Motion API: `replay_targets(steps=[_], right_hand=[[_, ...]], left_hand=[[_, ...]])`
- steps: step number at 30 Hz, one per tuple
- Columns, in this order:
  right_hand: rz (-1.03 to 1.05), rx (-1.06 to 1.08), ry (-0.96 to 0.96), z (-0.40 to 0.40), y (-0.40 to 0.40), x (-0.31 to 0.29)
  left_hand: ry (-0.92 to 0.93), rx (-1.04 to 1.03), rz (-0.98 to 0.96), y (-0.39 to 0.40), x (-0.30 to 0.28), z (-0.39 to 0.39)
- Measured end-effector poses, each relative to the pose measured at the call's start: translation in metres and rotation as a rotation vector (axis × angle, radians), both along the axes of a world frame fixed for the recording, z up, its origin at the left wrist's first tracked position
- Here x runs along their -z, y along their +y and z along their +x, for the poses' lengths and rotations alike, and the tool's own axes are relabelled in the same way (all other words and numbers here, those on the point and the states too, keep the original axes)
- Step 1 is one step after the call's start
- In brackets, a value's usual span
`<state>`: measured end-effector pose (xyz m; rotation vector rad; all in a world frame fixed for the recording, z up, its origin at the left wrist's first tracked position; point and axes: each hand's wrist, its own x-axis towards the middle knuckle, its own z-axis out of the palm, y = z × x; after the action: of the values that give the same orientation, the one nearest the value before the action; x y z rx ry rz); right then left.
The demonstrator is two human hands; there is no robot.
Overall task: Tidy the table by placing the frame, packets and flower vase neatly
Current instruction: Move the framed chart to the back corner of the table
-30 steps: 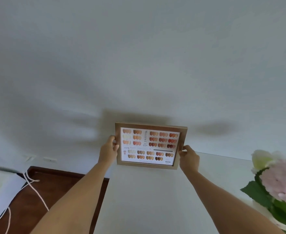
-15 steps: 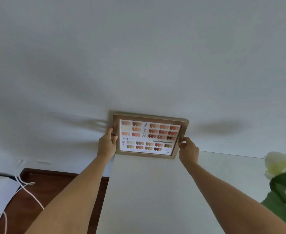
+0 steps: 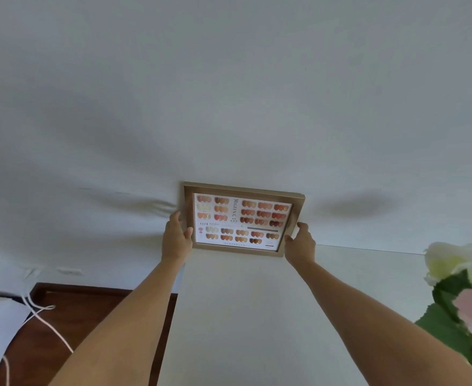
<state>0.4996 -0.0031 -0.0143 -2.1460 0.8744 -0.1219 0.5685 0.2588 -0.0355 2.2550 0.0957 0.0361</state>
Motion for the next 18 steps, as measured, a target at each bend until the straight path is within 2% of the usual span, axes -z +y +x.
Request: replay_targets(steps=[7,18], right_hand=[[0.020,-0.007,0.062,-0.048,0.009,-0.005],[0.022,-0.047,0.055,-0.169,0.009,0.000]], left_hand=[[-0.080,-0.067,0.052,-0.001,-0.004,-0.049],[-0.083,0.087,0.119,-0.037,-0.008,-0.150]])
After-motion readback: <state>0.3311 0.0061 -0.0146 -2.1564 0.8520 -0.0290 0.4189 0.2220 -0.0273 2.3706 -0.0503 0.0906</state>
